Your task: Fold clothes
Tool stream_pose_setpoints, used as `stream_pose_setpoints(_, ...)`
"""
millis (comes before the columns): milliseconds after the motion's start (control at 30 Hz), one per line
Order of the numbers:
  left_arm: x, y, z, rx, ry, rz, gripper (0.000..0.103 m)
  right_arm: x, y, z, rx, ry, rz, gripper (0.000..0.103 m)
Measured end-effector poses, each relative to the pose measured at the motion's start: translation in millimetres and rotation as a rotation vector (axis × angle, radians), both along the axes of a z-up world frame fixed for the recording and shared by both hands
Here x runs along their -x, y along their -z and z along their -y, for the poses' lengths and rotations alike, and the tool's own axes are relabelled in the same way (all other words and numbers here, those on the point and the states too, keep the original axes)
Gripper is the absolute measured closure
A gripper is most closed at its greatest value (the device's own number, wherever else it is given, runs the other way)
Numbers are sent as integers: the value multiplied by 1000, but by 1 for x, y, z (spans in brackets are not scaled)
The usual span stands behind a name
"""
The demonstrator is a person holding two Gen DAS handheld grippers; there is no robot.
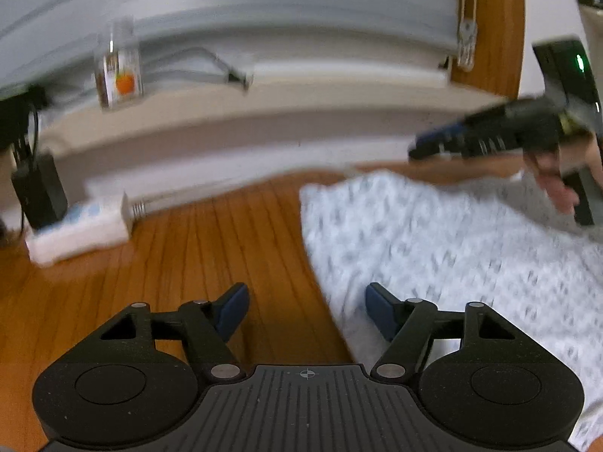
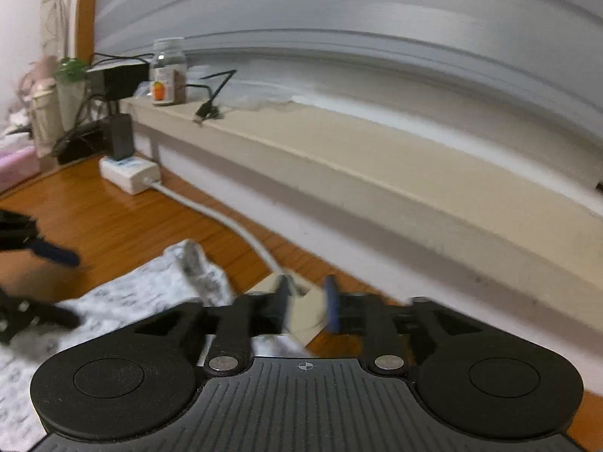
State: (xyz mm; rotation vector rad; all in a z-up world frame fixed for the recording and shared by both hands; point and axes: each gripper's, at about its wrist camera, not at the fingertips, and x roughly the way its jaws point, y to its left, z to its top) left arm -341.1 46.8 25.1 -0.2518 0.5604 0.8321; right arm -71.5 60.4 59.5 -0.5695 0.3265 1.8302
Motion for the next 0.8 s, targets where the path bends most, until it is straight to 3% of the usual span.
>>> stream_pose_setpoints(100, -10, -16, 0, 0, 70, 76, 37, -8, -2, 17, 19, -54, -15, 67)
stream_pose_setpoints(233, -43, -27, -5, 22, 201, 109, 61, -25, -2, 45, 57, -83, -14, 68)
stream_pose_setpoints(400, -88, -22, -30, 120, 279, 142, 61, -58, 6, 79, 103, -47, 18, 62)
stream_pose_setpoints(533, -108, -9, -50, 143, 228, 101, 61, -100, 15, 102, 108, 43, -19, 56)
stream_pose_setpoints(667, -103, 8, -64, 162, 213, 113, 61, -143, 26, 124, 94, 144, -55, 48)
stream_pose_setpoints(800, -96, 11, -74, 203, 204, 169, 60, -160, 41, 133, 82, 193, -114, 43)
